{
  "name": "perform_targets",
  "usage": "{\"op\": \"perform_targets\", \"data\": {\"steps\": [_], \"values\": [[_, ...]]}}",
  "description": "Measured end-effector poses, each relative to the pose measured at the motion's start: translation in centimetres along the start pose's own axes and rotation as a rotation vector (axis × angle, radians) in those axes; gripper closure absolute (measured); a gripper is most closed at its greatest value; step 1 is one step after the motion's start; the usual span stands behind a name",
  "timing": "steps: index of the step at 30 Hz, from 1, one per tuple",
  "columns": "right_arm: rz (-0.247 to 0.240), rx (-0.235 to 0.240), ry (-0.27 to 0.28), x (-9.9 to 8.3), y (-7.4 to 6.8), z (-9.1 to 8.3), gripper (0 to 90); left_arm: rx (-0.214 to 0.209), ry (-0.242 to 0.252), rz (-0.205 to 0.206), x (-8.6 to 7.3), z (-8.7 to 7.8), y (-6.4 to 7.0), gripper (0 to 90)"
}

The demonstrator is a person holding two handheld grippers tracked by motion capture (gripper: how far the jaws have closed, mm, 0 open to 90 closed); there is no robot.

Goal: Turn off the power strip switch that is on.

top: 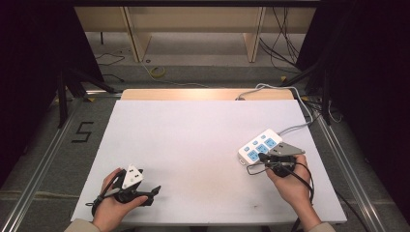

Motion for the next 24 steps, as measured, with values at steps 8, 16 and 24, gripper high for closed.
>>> {"op": "perform_targets", "data": {"steps": [8,16,24], "values": [[0.013,-0.013,-0.007,0.3,0.7,0.4,90.0,-0.001,0.000,-0.001,0.0,0.0,0.0,15.9],[0.023,-0.024,-0.015,0.5,1.4,0.7,90.0,-0.003,-0.002,0.001,0.0,0.1,0.1,15.8],[0.039,-0.033,-0.024,0.7,2.1,1.2,90.0,-0.003,-0.002,0.001,0.0,0.1,0.1,15.9]]}}
Point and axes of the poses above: each handheld gripper's, and its own axes: z roughly forward along the jaws, x roughly out of its top, y roughly to its right, the point moved 10 cm from there along z, roughly forward along the jaws, and after that the axes turned 9 degrees about -x, right-handed, at the moved point
